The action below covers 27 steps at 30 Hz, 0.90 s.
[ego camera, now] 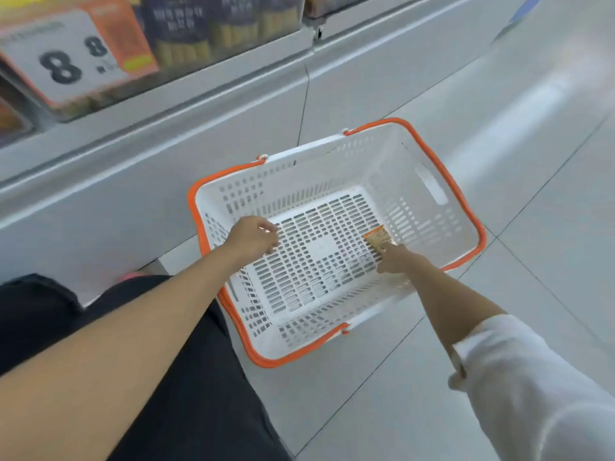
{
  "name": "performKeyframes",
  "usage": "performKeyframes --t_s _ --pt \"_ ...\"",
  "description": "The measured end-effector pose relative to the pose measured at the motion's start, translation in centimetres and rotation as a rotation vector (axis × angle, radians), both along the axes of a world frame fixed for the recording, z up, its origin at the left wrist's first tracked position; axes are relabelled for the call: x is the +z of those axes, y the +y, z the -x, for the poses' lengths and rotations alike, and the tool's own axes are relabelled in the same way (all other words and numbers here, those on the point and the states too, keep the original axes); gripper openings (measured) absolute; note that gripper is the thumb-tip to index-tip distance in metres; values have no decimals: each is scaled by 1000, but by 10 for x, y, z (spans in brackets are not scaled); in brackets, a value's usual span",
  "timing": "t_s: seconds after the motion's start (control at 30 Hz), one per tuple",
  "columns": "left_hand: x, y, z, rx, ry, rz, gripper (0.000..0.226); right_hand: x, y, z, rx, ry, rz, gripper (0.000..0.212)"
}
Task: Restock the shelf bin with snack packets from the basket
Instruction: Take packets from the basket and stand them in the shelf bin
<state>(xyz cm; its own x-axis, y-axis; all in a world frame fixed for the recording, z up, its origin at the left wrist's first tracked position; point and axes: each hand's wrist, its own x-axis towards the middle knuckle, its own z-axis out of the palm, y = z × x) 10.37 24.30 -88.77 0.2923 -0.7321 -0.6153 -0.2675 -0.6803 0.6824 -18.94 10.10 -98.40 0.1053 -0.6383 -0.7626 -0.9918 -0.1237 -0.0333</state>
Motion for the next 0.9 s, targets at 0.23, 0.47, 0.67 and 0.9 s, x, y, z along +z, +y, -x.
performKeyframes --t_s 0.23,0.47,0.67,0.9 --pt "-12 -1 -17 38 24 -22 19 -43 -32 -8 29 134 -126 105" --pt "-20 -6 -24 55 65 -25 21 -84 -29 -25 154 233 -19 62" --pt "-28 -7 -23 76 106 -32 20 -70 -18 -52 118 264 -84 72" --pt "-34 -7 -19 83 126 -38 19 -65 21 -89 238 200 112 50"
